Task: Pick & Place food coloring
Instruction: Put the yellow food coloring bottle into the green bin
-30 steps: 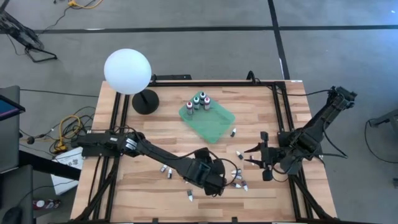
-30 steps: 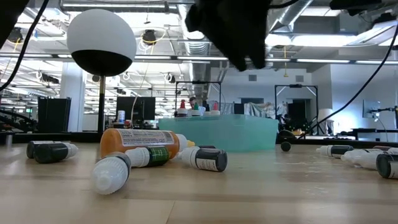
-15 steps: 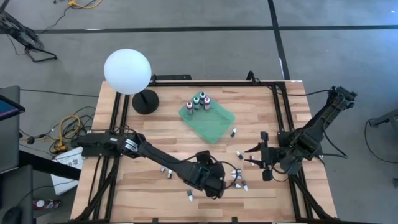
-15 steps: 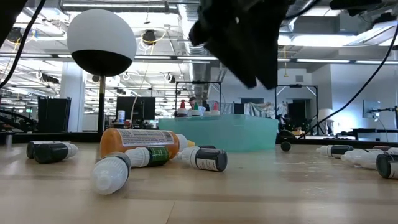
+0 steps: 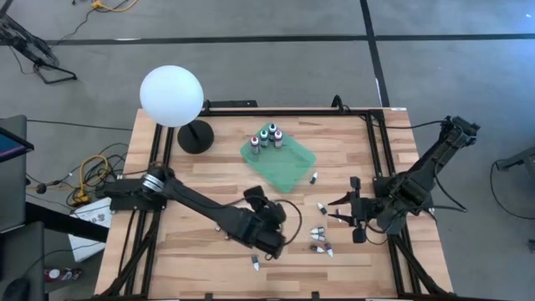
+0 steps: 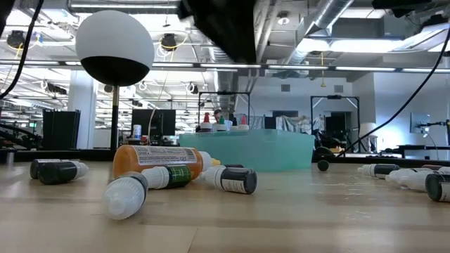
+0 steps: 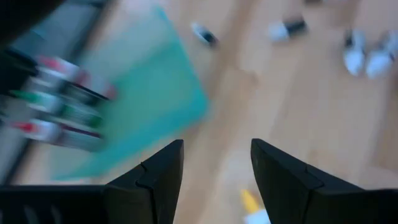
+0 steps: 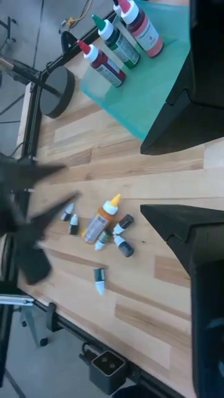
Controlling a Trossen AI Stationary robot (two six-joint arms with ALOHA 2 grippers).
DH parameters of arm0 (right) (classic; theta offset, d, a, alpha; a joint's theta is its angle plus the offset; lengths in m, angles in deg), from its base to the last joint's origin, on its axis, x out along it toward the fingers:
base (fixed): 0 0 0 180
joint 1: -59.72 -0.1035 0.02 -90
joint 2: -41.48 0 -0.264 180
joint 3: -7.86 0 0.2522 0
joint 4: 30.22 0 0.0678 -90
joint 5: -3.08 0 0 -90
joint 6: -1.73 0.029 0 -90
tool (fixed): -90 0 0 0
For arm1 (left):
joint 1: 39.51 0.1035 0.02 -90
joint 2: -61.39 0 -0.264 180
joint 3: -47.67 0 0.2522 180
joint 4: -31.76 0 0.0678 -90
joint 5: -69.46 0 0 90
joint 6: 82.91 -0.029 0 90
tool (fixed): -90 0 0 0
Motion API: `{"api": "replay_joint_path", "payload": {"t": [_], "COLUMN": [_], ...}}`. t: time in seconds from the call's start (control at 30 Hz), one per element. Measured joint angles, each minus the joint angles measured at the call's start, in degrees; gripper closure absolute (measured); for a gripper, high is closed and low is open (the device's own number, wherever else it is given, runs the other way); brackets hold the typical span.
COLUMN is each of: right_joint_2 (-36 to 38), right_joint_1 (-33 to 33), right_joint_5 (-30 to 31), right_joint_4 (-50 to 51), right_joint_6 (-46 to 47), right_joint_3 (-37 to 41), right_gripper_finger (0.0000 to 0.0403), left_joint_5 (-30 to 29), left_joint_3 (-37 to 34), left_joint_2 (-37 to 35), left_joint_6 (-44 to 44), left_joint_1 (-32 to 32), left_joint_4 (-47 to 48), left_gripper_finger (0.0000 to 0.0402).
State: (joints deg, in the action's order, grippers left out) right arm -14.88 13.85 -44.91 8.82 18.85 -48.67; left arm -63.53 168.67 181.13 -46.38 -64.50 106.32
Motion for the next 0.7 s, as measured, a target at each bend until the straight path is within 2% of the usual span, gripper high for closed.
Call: {"api": "replay_joint_path", "payload": {"t": [0.13, 0.3, 0.4, 0.5, 0.63, 0.7], "right_joint_2": [0.0, 0.0, 0.0, 0.0, 0.0, 0.0], "right_joint_1": [1.0, 2.4, 2.8, 3.1, 3.3, 3.3], "right_joint_5": [0.0, 0.0, 0.0, 0.0, 0.0, 0.0], "right_joint_4": [-0.3, -0.5, -0.7, -1.0, -1.3, -1.4], "right_joint_6": [0.0, 0.0, 0.0, 0.0, 0.0, 0.0], "right_joint_3": [0.0, 0.0, 0.0, 0.0, 0.0, 0.0], "right_gripper_finger": [0.0272, 0.0272, 0.0272, 0.0272, 0.0272, 0.0272], "left_joint_5": [-10.0, -16.2, -16.0, -12.9, -8.0, -3.7], "left_joint_3": [-0.8, -0.9, -0.9, -0.9, -0.9, -0.9], "left_joint_2": [-4.3, -7.5, -8.1, -8.8, -8.9, -8.9], "left_joint_6": [-0.3, -2.5, -7.1, -10.3, -7.8, -7.8], "left_joint_1": [-1.6, -2.9, -2.9, -2.9, -2.9, -2.6], "left_joint_4": [2.0, 2.2, 3.2, 3.6, 3.6, 3.5], "left_gripper_finger": [0.0220, 0.0220, 0.0220, 0.0220, 0.0220, 0.0220]}}
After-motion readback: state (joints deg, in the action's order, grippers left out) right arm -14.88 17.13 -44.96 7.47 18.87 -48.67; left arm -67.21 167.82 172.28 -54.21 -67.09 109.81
